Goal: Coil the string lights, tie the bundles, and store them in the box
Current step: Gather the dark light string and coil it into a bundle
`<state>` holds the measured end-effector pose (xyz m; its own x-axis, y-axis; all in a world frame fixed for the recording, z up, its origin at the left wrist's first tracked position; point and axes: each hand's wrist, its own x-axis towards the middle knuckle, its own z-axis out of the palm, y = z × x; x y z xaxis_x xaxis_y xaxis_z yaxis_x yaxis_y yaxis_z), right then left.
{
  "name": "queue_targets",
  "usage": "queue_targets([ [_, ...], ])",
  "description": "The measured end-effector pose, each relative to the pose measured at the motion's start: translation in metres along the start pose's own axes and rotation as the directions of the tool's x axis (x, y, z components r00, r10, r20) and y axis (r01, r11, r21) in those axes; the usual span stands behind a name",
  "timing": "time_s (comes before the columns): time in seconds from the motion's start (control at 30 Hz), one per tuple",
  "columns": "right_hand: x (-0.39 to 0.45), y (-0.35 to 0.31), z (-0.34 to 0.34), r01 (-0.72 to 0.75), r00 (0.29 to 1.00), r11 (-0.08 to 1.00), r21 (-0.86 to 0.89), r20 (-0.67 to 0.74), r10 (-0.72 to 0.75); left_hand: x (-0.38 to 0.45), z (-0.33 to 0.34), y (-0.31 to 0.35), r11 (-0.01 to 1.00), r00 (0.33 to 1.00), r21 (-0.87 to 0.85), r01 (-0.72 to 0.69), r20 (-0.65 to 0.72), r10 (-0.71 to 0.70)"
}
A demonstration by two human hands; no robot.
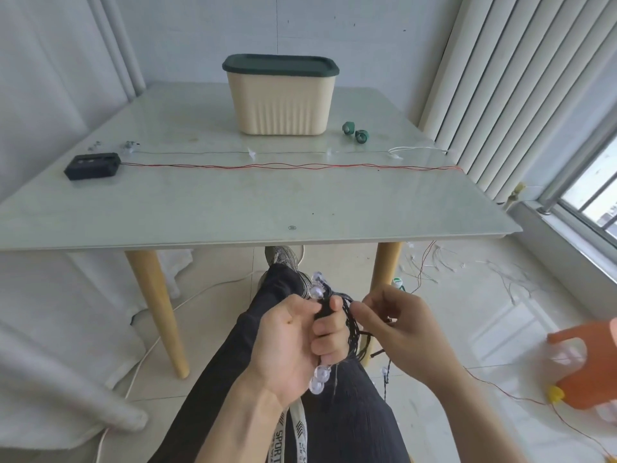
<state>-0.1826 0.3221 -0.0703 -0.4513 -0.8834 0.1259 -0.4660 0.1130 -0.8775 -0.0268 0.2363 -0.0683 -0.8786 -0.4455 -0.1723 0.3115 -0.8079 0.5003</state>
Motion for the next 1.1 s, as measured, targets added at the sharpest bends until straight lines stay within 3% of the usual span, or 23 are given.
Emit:
queue_targets([
  [0.13, 0.0, 0.0, 0.0, 0.014, 1.0, 0.999, 0.041, -0.028, -0.013, -0.001, 0.001, -0.004, 0.968, 0.997, 0.242, -0.07, 0.003, 0.071],
  [0.33, 0.002, 0.007, -0.013, 0.001, 0.985, 0.993, 0.122, 0.171, -0.022, -0.007, 0.007, -0.004, 0.943, 0.992, 0.319, -0.095, -0.046, 0.115],
  [0.4, 0.004, 0.012, -0.017, 0.004, 0.987, 0.998, 0.059, 0.159, -0.013, -0.009, 0.008, -0.003, 0.93, 0.989, 0.355, -0.099, -0.067, 0.131],
  [0.47, 0.006, 0.016, -0.02, -0.001, 0.99, 1.0, 0.003, 0.142, 0.001, -0.01, 0.005, 0.0, 0.959, 0.993, 0.277, -0.068, -0.073, 0.091],
  [0.57, 0.006, 0.024, -0.027, -0.069, 0.976, 0.995, 0.069, 0.213, 0.053, -0.009, -0.001, 0.006, 0.991, 0.996, 0.106, -0.075, 0.046, 0.071],
  [0.73, 0.004, 0.036, -0.049, -0.195, 0.922, 0.931, 0.308, 0.382, 0.067, -0.009, -0.009, 0.007, 0.991, 0.991, 0.076, -0.108, 0.092, 0.101],
  [0.8, 0.002, 0.036, -0.056, -0.24, 0.904, 0.929, 0.281, 0.414, 0.109, -0.009, -0.009, 0.007, 0.989, 0.988, 0.048, -0.138, 0.076, 0.135],
  [0.93, -0.003, 0.044, -0.072, -0.262, 0.921, 0.959, 0.108, 0.323, 0.216, -0.008, -0.01, 0.02, 0.965, 0.965, -0.031, -0.26, -0.048, 0.258],
  [1.1, -0.006, 0.054, -0.059, -0.233, 0.96, 0.959, 0.161, -0.122, 0.254, -0.006, -0.01, 0.021, 0.957, 0.944, -0.015, -0.289, -0.167, 0.283],
])
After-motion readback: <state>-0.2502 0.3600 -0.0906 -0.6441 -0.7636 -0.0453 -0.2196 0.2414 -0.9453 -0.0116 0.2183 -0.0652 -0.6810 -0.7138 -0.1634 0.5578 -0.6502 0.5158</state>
